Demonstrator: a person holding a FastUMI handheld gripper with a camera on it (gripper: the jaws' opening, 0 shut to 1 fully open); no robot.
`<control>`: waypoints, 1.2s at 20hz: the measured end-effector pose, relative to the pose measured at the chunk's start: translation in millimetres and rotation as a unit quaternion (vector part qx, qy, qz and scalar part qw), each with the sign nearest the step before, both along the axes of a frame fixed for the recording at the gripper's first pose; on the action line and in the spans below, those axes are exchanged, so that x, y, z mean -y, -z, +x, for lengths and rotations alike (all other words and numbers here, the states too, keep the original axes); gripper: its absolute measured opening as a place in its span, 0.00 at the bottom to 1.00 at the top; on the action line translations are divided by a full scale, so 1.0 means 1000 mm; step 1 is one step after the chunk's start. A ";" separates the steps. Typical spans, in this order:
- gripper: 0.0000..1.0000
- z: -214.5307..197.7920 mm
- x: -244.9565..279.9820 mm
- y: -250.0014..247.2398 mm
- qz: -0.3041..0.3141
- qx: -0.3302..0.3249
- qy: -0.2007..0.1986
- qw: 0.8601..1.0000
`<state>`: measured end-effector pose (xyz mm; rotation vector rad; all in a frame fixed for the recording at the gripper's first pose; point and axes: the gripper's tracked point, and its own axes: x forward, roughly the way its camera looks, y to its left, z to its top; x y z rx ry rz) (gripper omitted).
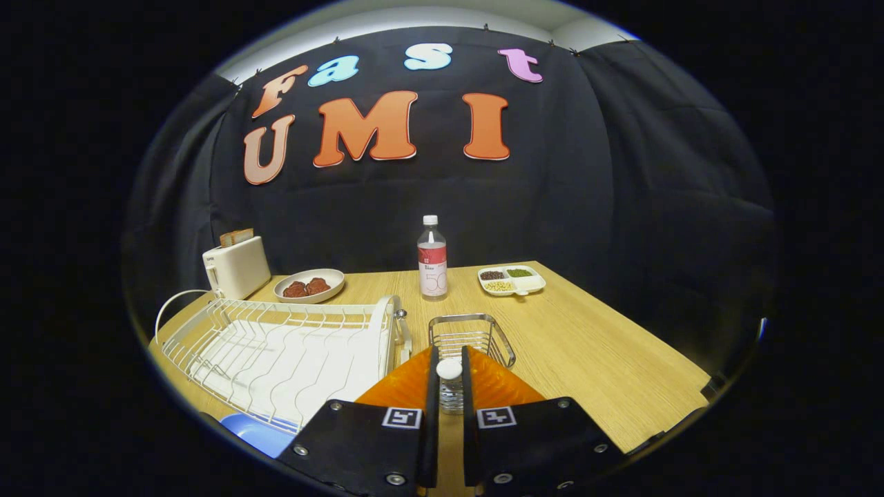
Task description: Take the plate from the dish rack, then take the spoon from the basket and place it into the plate.
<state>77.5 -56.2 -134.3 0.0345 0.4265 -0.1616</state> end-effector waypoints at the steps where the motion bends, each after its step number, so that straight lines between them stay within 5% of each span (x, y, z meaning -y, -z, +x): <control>1: 0.14 0.001 0.001 0.001 -0.002 0.001 -0.001 1.000; 13: 0.10 -0.028 0.002 -0.069 0.030 0.062 -0.016 0.997; 19: 0.10 -0.053 -0.014 -0.107 0.008 0.089 -0.047 0.995; 24: 0.10 -0.075 -0.047 -0.123 0.051 0.101 -0.102 0.988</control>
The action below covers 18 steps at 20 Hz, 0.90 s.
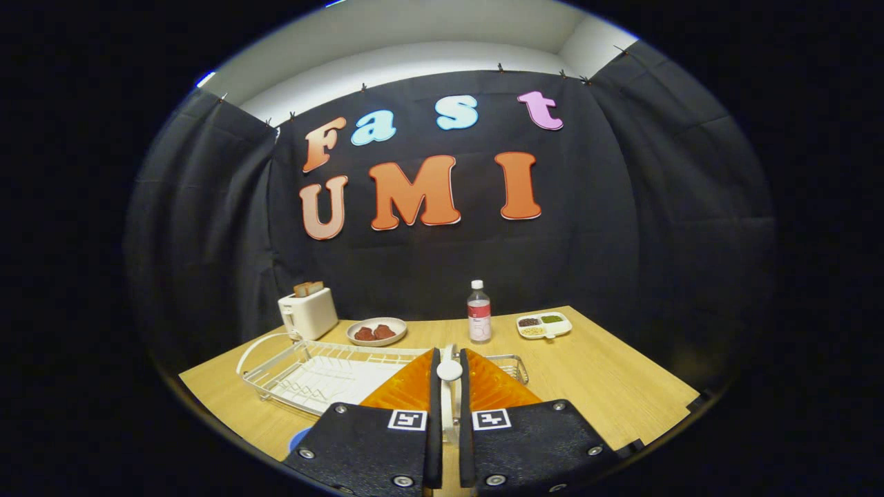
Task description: Take the plate from the dish rack, then take the spoon from the basket and place it into the plate.
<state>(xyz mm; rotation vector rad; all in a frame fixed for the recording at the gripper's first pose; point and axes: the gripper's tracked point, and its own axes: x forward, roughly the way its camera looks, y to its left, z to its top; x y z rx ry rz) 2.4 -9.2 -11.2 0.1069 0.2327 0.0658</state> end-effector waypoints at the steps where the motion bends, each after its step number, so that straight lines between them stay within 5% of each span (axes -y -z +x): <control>1: 0.09 -0.004 -0.007 -0.001 0.009 0.000 -0.012 1.000; 13: 0.10 -0.047 -0.066 0.021 0.064 -0.020 -0.135 0.989; 18: 0.10 -0.064 -0.085 0.033 0.041 -0.027 -0.180 0.982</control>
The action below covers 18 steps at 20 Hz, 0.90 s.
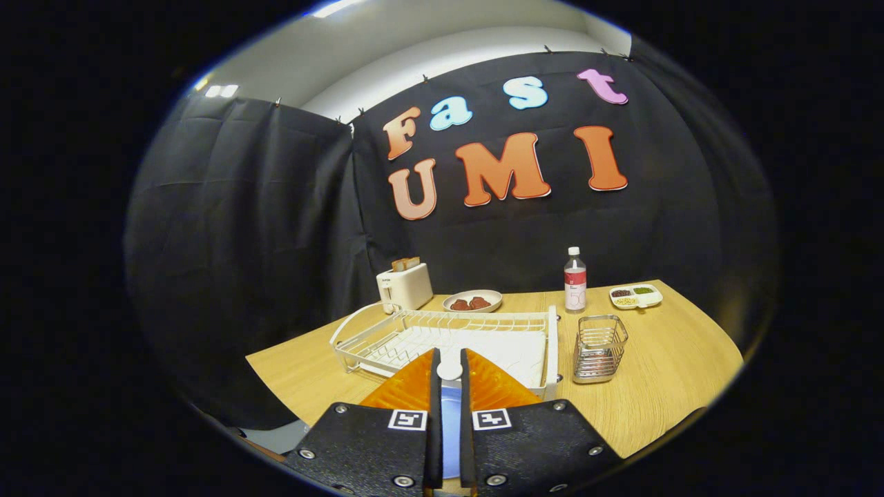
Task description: Take the plate from the dish rack, then take the spoon from the basket and place it into the plate.
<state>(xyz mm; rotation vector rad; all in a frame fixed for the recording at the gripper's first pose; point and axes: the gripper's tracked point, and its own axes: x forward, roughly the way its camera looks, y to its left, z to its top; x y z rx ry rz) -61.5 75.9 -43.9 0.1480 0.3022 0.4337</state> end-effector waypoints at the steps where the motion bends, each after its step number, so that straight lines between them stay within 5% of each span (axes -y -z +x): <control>1: 0.10 -0.003 -0.006 0.000 -0.002 0.001 -0.009 1.000; 7: 0.10 -0.026 -0.029 0.017 0.009 -0.002 -0.072 0.997; 18: 0.11 -0.028 -0.029 0.077 0.049 -0.081 -0.076 0.993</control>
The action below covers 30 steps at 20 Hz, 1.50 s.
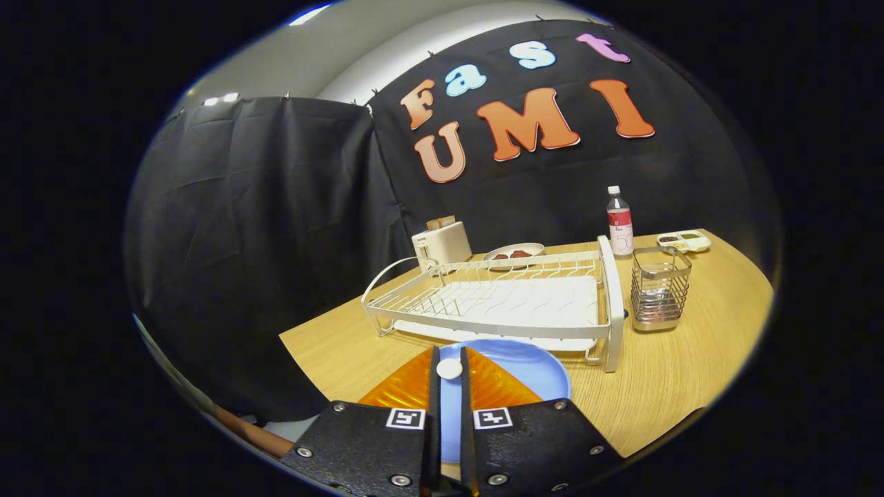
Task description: Take the plate from the dish rack, then take the spoon from the basket and place it into the plate.
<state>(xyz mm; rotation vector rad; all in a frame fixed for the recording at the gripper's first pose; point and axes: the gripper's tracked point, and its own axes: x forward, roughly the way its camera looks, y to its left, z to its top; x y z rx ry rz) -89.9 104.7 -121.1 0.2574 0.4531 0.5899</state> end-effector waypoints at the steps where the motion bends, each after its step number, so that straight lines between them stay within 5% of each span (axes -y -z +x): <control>1: 0.13 -0.001 0.004 0.005 -0.006 -0.008 0.003 1.000; 9: 0.23 0.003 0.021 0.018 -0.024 -0.032 0.030 0.999; 16: 0.61 0.037 0.040 -0.031 -0.044 0.050 0.091 0.994; 20: 0.78 0.060 0.065 -0.069 -0.058 0.114 0.164 0.978; 30: 0.84 0.075 0.115 -0.138 -0.088 0.218 0.294 0.927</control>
